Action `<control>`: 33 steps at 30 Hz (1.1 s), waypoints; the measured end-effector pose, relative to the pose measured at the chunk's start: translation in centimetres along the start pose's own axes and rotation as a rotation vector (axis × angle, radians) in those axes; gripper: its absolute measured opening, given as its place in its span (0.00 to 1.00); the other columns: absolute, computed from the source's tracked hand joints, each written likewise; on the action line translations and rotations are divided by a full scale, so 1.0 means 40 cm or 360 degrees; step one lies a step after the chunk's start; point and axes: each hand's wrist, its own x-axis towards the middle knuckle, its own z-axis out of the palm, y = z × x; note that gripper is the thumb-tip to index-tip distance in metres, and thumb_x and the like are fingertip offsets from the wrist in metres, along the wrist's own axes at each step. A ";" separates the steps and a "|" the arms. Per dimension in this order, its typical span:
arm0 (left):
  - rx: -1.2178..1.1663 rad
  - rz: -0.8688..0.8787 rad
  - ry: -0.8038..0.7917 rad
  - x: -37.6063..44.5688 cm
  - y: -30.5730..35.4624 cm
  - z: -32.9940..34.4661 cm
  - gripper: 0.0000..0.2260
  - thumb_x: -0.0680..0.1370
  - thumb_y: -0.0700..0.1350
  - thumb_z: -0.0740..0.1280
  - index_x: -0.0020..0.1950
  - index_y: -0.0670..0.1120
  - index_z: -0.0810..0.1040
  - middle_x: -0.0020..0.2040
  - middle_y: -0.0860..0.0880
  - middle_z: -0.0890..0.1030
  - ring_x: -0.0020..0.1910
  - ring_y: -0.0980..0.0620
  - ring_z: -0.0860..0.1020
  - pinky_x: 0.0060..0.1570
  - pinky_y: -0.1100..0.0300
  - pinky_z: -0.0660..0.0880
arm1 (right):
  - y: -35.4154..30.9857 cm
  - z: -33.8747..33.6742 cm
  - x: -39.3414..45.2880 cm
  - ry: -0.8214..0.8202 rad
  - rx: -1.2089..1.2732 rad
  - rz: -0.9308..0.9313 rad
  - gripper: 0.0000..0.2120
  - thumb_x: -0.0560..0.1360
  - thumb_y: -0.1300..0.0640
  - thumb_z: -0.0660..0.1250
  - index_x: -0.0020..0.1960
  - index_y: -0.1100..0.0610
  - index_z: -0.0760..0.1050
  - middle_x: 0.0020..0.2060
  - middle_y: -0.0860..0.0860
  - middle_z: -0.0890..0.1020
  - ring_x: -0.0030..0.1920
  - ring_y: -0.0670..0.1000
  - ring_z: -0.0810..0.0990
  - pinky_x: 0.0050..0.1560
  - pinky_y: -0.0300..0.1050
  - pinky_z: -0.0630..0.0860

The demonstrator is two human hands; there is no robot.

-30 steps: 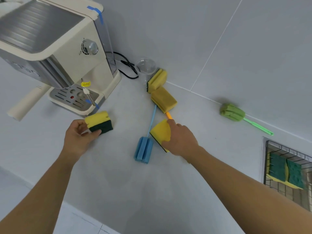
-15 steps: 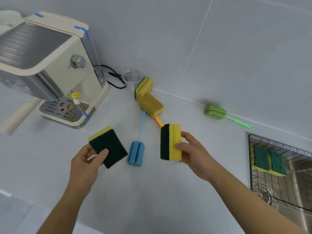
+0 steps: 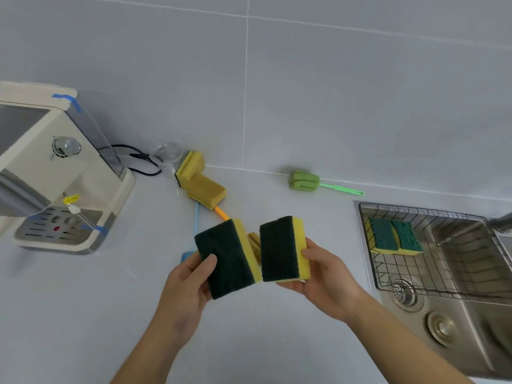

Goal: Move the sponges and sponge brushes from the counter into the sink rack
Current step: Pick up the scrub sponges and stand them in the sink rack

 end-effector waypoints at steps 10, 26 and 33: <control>-0.0046 -0.0401 -0.0264 0.013 -0.072 0.155 0.17 0.70 0.49 0.68 0.56 0.46 0.84 0.56 0.43 0.85 0.53 0.46 0.84 0.42 0.55 0.82 | -0.017 -0.078 -0.089 0.0216 -0.0124 -0.0126 0.24 0.73 0.53 0.64 0.69 0.52 0.74 0.63 0.59 0.79 0.63 0.61 0.78 0.58 0.57 0.78; 0.0128 -0.0723 -0.0369 -0.002 -0.188 0.407 0.17 0.78 0.49 0.61 0.65 0.47 0.76 0.58 0.44 0.84 0.56 0.45 0.83 0.45 0.53 0.83 | -0.072 -0.260 -0.256 0.0458 -0.0275 -0.0130 0.14 0.81 0.60 0.59 0.59 0.45 0.77 0.60 0.56 0.80 0.61 0.59 0.79 0.59 0.57 0.80; 0.0140 -0.0803 -0.0231 -0.029 -0.260 0.545 0.16 0.83 0.50 0.56 0.66 0.48 0.76 0.57 0.44 0.84 0.56 0.45 0.83 0.47 0.52 0.82 | -0.091 -0.361 -0.302 0.0561 -0.0315 -0.0139 0.14 0.81 0.56 0.59 0.65 0.47 0.75 0.59 0.56 0.79 0.59 0.57 0.79 0.52 0.51 0.82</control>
